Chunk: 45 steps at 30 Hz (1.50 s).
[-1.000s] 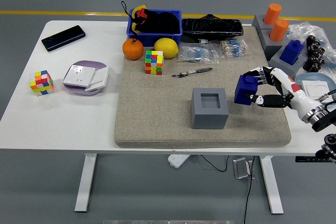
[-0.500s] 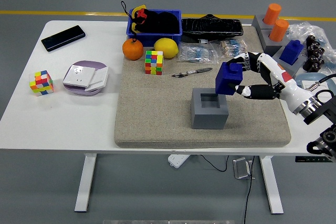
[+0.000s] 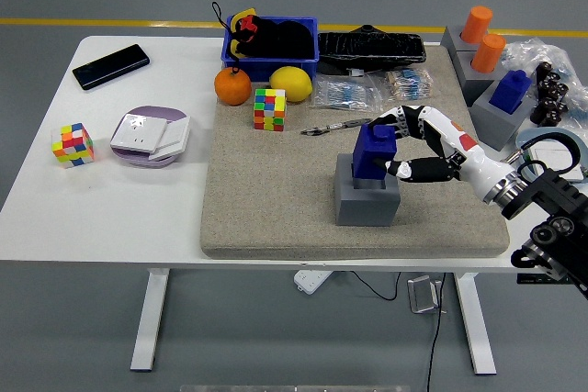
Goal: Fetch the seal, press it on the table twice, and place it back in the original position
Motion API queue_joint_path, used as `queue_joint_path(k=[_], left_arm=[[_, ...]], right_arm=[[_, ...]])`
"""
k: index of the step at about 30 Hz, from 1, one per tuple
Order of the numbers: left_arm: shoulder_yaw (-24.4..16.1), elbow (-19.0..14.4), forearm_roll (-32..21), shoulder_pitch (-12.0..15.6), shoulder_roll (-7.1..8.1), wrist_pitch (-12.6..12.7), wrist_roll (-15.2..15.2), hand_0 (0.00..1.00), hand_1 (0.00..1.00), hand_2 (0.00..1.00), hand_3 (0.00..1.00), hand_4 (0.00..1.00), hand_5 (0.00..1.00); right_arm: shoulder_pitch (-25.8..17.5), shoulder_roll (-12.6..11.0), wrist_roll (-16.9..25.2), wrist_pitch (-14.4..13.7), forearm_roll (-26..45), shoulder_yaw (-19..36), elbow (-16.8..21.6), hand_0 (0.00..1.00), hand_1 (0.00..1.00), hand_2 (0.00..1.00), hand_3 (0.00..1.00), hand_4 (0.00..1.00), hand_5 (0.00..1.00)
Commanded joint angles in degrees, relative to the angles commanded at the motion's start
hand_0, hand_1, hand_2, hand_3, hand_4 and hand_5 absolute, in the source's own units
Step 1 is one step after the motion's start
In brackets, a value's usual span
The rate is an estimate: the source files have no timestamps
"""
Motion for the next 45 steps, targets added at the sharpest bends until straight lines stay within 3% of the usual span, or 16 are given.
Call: queue_joint_path(k=[19, 45], left_arm=[[0.4, -0.1, -0.1, -0.1, 0.21, 0.0, 0.0, 0.742, 0.697, 0.682, 0.747, 0.68, 0.306], [0.5, -0.1, -0.1, -0.1, 0.29, -0.2, 0.0, 0.742, 0.697, 0.682, 0.747, 0.68, 0.304]], right_arm=[[2.5, 0.0, 0.9, 0.3, 1.5, -5.5, -4.2, 0.552, 0.447, 0.452, 0.44, 0.748, 0.002], [2.8, -0.7, 1.2, 0.3, 0.3, -5.9, -5.0, 0.55, 0.447, 0.451, 0.44, 0.752, 0.002]])
